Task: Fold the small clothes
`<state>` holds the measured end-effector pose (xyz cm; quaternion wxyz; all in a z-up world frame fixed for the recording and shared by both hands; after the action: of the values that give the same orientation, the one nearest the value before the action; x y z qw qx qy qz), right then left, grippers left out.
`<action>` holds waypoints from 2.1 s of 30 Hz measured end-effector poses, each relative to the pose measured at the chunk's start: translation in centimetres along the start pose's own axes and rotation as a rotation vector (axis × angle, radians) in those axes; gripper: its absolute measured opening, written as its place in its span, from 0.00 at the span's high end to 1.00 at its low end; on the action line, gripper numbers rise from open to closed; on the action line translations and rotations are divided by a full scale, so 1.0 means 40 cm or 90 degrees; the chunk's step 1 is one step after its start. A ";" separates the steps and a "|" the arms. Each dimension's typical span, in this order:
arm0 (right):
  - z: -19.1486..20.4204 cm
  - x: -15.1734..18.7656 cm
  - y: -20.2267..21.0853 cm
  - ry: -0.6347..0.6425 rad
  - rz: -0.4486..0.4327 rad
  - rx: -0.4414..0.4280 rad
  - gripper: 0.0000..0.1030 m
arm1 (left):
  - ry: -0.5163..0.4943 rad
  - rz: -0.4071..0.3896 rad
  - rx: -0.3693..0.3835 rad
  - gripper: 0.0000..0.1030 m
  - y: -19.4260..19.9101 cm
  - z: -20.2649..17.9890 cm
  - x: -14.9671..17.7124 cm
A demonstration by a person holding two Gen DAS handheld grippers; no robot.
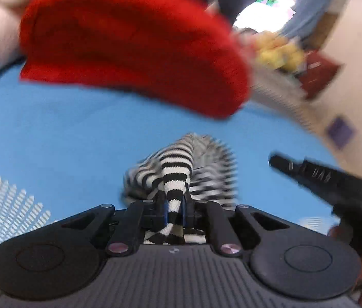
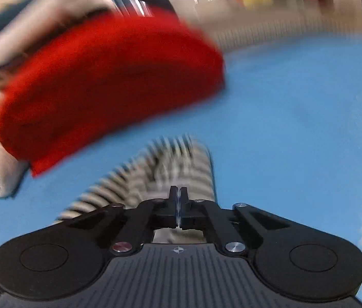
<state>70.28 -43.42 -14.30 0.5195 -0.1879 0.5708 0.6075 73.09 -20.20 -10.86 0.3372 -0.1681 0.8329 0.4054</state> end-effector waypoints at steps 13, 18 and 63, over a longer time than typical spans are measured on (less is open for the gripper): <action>-0.104 0.065 0.313 -0.054 0.073 -0.071 0.15 | -0.186 0.157 -0.002 0.90 0.236 0.054 0.361; 0.007 0.090 0.104 -0.104 0.161 -0.065 0.15 | -0.275 0.204 0.040 0.81 0.272 0.026 0.467; 0.015 0.486 0.788 -0.120 0.210 -0.209 0.21 | 0.063 -0.002 0.020 0.01 0.483 -0.087 0.416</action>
<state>36.26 -28.76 -14.41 0.4264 -0.1166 0.4367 0.7835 49.01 -11.16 -10.09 0.2989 -0.1838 0.8545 0.3829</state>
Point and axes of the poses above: each gripper's, at about its wrist camera, not at the fingertips, and y roughly against the way its jaws point, z to its left, x to its underside, the point moved 8 cm from there along -y, roughly the way its jaws point, and after that the axes turned 7 degrees about x, right-handed, at the moved point
